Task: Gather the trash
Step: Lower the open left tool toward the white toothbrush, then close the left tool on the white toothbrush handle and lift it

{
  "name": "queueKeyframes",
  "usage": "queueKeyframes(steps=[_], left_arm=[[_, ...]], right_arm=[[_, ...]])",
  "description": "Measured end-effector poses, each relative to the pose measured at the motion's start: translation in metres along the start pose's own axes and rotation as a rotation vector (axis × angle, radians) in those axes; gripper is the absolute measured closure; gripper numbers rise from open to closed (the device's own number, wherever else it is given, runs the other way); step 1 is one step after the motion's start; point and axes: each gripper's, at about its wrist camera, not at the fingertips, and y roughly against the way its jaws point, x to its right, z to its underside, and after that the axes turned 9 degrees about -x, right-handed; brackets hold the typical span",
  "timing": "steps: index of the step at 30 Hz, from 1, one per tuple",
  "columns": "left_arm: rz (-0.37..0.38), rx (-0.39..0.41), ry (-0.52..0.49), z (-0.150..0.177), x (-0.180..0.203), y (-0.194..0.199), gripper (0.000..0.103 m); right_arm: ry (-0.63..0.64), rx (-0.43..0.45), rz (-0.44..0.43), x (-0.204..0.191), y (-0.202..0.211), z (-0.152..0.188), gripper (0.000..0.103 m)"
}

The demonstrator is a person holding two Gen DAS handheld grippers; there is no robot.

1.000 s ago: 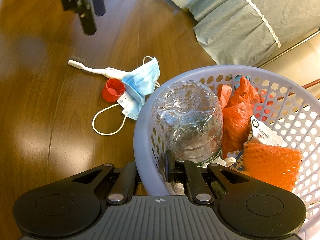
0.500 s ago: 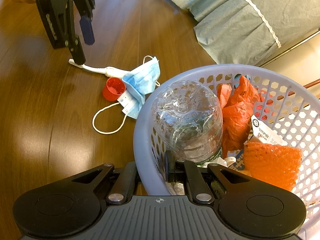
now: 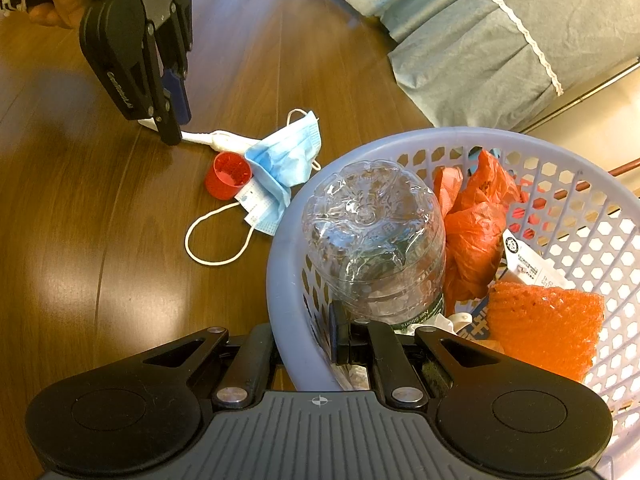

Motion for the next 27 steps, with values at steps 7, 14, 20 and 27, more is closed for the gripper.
queueKeyframes(steps=[7,14,20,27], left_arm=[[-0.006,-0.045,-0.031,0.006,0.001,0.005,0.101],[-0.010,-0.108,-0.075,0.049,0.012,0.030,0.101],[-0.034,-0.079,-0.027,0.072,0.010,0.045,0.086],[-0.053,-0.037,0.015,0.053,0.008,0.030,0.081]], right_arm=[[-0.001,-0.001,-0.001,0.000,-0.001,0.001,0.098],[-0.007,0.000,0.000,-0.001,-0.001,0.000,0.098],[-0.006,-0.001,0.001,-0.001,-0.001,0.000,0.098],[0.001,-0.004,0.002,-0.001,-0.002,-0.001,0.098]])
